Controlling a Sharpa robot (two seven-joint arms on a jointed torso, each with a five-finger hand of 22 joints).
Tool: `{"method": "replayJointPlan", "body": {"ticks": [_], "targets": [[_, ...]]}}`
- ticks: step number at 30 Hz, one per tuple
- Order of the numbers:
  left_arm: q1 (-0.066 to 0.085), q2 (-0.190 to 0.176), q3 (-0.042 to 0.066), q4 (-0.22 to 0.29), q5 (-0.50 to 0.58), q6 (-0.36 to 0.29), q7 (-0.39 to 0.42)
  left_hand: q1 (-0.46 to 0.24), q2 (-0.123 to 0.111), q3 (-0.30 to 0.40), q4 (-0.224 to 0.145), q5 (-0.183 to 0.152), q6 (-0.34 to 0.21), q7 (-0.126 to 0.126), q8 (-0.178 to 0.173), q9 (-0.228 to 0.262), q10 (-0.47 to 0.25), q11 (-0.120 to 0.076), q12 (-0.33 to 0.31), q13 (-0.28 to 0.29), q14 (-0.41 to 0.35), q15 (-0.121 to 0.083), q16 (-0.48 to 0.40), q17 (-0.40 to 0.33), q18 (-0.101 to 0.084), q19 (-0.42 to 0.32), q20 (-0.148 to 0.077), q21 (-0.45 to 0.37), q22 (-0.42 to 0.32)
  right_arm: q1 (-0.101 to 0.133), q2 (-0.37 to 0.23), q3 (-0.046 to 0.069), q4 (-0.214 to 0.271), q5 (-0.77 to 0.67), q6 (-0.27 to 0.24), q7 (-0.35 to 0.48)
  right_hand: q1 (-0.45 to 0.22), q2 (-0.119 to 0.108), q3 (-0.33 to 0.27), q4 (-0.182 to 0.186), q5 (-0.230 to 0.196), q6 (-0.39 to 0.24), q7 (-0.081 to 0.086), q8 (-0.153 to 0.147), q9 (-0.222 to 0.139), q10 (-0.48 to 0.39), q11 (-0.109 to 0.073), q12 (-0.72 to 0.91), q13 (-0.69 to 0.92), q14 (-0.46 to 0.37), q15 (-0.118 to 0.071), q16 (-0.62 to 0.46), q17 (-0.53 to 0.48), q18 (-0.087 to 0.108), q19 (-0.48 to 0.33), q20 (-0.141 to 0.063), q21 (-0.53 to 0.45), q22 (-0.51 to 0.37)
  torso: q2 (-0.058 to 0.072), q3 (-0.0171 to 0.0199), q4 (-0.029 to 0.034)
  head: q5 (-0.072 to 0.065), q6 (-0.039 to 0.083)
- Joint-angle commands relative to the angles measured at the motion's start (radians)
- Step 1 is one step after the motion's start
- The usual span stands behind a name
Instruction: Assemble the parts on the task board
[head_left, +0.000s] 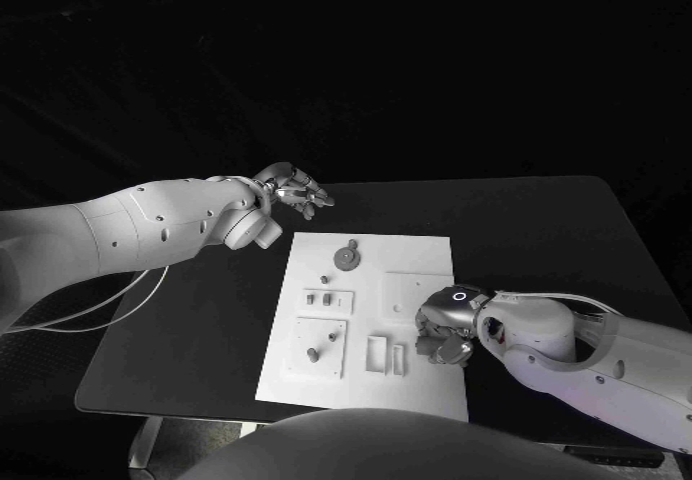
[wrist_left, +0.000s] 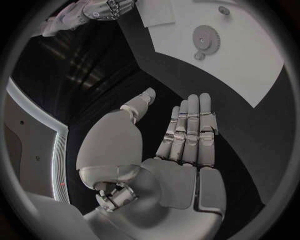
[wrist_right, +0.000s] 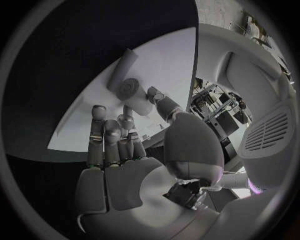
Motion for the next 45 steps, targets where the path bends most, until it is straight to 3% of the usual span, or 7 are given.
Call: {"method": "replayJointPlan", "body": {"ticks": [1, 8, 14, 19, 27, 36, 45], "targets": [[0.001, 0.002, 0.000, 0.000, -0.002, 0.011, 0.005, -0.004, -0.005, 0.001, 0.006, 0.000, -0.007, 0.001, 0.003, -0.001, -0.006, 0.000, 0.001, -0.001, 0.006, 0.001, -0.005, 0.001, 0.015, 0.005, 0.000, -0.007, 0.002, -0.003, 0.003, 0.000, -0.004, -0.042, -0.010, -0.001, 0.022, 0.010, 0.002, -0.014, 0.000, 0.009, -0.001, 0.005, 0.003, -0.002, -0.009, 0.008, -0.003, 0.000, -0.007, 0.005, -0.002, 0.007, -0.007, 0.001, 0.007, 0.017, 0.000, -0.0003, 0.0003, 0.001, 0.000], [0.001, 0.003, 0.000, 0.000, -0.002, 0.011, 0.004, -0.003, -0.004, 0.001, 0.007, 0.000, -0.007, 0.001, 0.003, -0.001, -0.006, 0.000, 0.001, -0.001, 0.006, 0.001, -0.005, 0.002, 0.015, 0.005, 0.000, -0.007, 0.002, -0.004, 0.003, 0.000, -0.006, -0.043, -0.013, 0.009, 0.066, 0.041, 0.009, -0.043, 0.000, 0.007, -0.002, 0.006, 0.011, -0.004, -0.009, 0.013, -0.012, -0.003, -0.009, 0.008, -0.008, 0.007, -0.010, 0.001, 0.011, 0.016, 0.000, -0.0014, 0.0001, 0.000, 0.000], [0.001, 0.004, 0.000, -0.001, -0.002, 0.011, 0.003, -0.003, -0.004, 0.001, 0.007, 0.000, -0.007, 0.002, 0.003, -0.001, -0.006, 0.000, 0.001, -0.001, 0.006, 0.001, -0.005, 0.002, 0.015, 0.005, 0.000, -0.007, 0.002, -0.004, 0.002, 0.000, 0.000, -0.035, -0.060, 0.040, 0.178, 0.084, 0.025, -0.045, 0.003, 0.024, -0.008, 0.014, 0.021, -0.006, -0.015, 0.021, -0.022, -0.007, -0.011, 0.014, -0.013, 0.007, -0.019, 0.002, 0.014, 0.015, 0.000, -0.0014, 0.0002, 0.000, 0.000], [0.001, 0.004, 0.000, -0.003, -0.002, 0.012, 0.003, -0.003, -0.004, 0.001, 0.007, 0.000, -0.007, 0.002, 0.004, -0.001, -0.006, 0.000, 0.001, -0.001, 0.006, 0.001, -0.005, 0.002, 0.015, 0.005, 0.000, -0.007, 0.002, -0.004, 0.000, 0.000, 0.005, -0.030, -0.128, 0.072, 0.210, 0.092, 0.115, -0.046, 0.003, 0.059, -0.020, 0.022, 0.022, 0.001, -0.024, 0.026, -0.032, -0.002, -0.013, 0.018, -0.019, 0.007, -0.013, 0.008, 0.018, 0.014, 0.000, -0.0014, 0.0005, 0.000, 0.000], [0.001, 0.004, 0.000, -0.004, -0.002, 0.013, 0.002, -0.003, -0.003, 0.001, 0.008, 0.000, -0.008, 0.002, 0.004, -0.001, -0.007, 0.000, 0.001, -0.001, 0.006, 0.001, -0.006, 0.003, 0.015, 0.005, 0.000, -0.007, 0.003, -0.003, -0.005, 0.000, 0.017, 0.006, -0.216, 0.143, 0.211, 0.103, 0.143, -0.046, 0.001, 0.085, -0.034, 0.030, 0.023, 0.002, -0.036, 0.030, -0.035, -0.001, -0.016, 0.024, -0.020, 0.007, -0.010, 0.007, 0.025, 0.016, 0.000, -0.0021, 0.0005, 0.005, 0.000], [0.001, 0.007, 0.000, -0.006, -0.002, 0.014, 0.001, -0.003, -0.003, 0.000, 0.008, 0.000, -0.008, 0.002, 0.004, -0.001, -0.007, 0.000, 0.000, -0.001, 0.006, 0.002, -0.006, 0.003, 0.015, 0.005, 0.000, -0.008, 0.003, 0.016, 0.030, 0.001, 0.015, 0.060, -0.228, 0.237, 0.208, 0.105, 0.145, -0.046, 0.001, 0.087, -0.035, 0.030, 0.022, 0.000, -0.037, 0.031, -0.036, -0.002, -0.017, 0.025, -0.020, 0.007, -0.010, 0.007, 0.026, 0.016, 0.000, -0.0023, 0.0015, 0.014, 0.000], [0.001, 0.015, 0.000, -0.008, -0.002, 0.017, 0.002, -0.003, -0.003, 0.000, 0.009, 0.000, -0.010, 0.002, 0.003, -0.002, -0.009, 0.000, 0.000, -0.001, 0.006, 0.002, -0.006, 0.004, 0.015, 0.005, 0.000, -0.008, 0.003, 0.021, 0.120, 0.001, -0.035, 0.071, -0.219, 0.302, 0.202, 0.106, 0.147, -0.047, 0.001, 0.084, -0.036, 0.025, 0.019, -0.009, -0.038, 0.031, -0.036, -0.011, -0.019, 0.026, -0.020, 0.007, -0.018, 0.007, 0.026, 0.017, 0.000, -0.0025, 0.0016, 0.020, 0.000]]}}
